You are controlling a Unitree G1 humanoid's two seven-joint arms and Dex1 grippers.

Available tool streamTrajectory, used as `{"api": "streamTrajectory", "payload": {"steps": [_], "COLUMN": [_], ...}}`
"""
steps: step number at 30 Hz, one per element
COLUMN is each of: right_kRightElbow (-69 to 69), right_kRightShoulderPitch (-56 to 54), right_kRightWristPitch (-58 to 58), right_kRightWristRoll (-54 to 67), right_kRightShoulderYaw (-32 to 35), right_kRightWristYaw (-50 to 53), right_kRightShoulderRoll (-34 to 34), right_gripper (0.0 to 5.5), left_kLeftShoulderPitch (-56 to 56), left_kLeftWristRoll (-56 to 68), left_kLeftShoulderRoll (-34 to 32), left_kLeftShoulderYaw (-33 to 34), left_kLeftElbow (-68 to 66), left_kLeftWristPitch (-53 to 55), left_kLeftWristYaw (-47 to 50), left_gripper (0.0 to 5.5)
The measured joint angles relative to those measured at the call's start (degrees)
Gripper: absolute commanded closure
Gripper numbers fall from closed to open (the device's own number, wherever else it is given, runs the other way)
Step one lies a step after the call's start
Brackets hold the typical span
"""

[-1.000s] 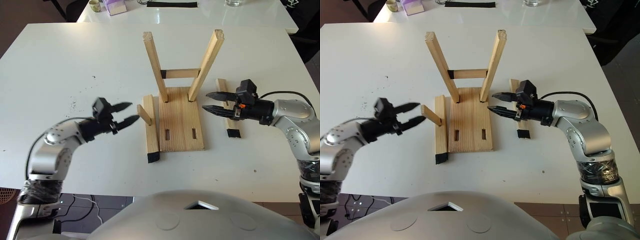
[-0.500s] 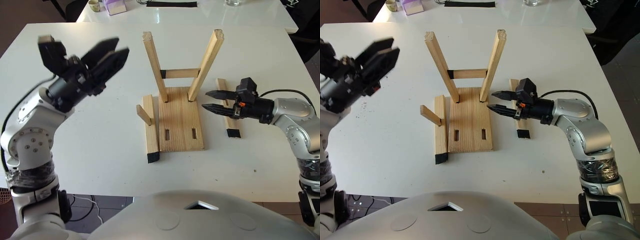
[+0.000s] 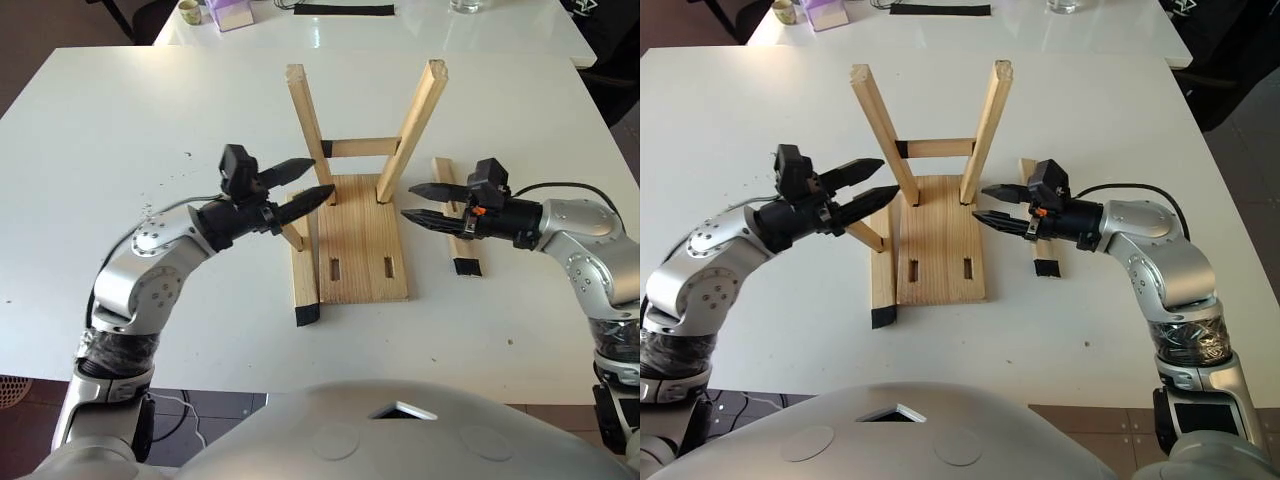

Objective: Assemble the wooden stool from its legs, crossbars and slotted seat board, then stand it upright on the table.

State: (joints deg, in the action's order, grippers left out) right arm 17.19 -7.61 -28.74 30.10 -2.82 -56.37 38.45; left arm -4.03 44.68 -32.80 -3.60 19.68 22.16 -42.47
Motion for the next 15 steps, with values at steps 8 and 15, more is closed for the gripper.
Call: {"api": "streamTrajectory", "payload": {"steps": [8,15], "right_kRightElbow": [0.37,1.07], "right_kRightShoulderPitch": [0.38,2.0], "right_kRightWristPitch": [-0.01,-0.03], "right_kRightWristRoll": [0.16,0.35], "right_kRightShoulderYaw": [0.81,0.99], "right_kRightWristYaw": [0.1,0.58], "right_kRightShoulderRoll": [0.12,0.08], "right_gripper": [3.32,3.32], "left_kLeftShoulderPitch": [-10.53,-1.2], "left_kLeftWristRoll": [15.2,9.53], "left_kLeftShoulderRoll": [-1.87,-7.32], "left_kLeftShoulderYaw": [13.87,6.09], "left_kLeftElbow": [6.4,21.94], "left_kLeftWristPitch": [9.21,12.56], "left_kLeftWristYaw": [7.09,5.82], "left_gripper": [2.43,2.43]}}
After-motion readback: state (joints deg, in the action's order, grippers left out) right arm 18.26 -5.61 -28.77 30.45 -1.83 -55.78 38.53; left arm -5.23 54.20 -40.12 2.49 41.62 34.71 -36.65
